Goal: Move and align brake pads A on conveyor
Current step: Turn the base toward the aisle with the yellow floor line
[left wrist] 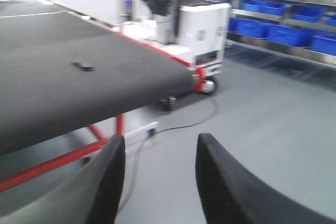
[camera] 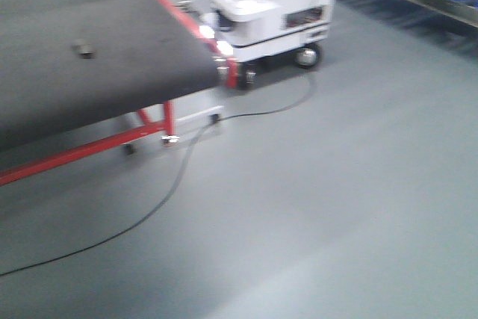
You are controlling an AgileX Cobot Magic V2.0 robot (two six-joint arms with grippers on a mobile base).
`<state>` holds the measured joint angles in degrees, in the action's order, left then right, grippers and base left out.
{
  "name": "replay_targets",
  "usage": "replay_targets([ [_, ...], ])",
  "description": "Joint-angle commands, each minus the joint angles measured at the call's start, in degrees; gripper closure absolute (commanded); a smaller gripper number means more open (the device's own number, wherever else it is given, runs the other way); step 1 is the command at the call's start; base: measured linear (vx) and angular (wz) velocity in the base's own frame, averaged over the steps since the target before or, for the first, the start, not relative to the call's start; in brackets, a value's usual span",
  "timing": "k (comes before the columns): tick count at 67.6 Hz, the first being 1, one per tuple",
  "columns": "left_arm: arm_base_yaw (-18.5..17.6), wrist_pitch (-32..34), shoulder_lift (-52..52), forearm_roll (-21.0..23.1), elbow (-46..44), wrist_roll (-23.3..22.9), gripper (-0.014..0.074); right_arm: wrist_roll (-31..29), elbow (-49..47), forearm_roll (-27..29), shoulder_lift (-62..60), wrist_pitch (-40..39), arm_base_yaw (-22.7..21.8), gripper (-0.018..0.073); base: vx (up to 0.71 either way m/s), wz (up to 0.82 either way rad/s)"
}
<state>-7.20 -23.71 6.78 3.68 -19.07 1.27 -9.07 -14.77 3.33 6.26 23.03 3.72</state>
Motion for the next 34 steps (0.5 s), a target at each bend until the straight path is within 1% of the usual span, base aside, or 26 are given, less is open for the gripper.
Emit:
replay_targets([
  [1, -0.2, 4.6, 0.8, 0.6, -1.3, -0.2, 0.0297, 0.1, -1.5, -0.3, 0.6, -4.0, -0.2, 0.0092, -0.2, -0.98],
  [15, -0.2, 4.6, 0.8, 0.6, -1.3, -0.2, 0.0297, 0.1, -1.5, -0.3, 0.6, -4.0, -0.2, 0.0092, -0.17, -0.93],
  [34, -0.2, 4.6, 0.8, 0.6, -1.3, -0.2, 0.0297, 0.1, -1.5, -0.3, 0.6, -4.0, -0.2, 0.0092, -0.12, -0.83],
])
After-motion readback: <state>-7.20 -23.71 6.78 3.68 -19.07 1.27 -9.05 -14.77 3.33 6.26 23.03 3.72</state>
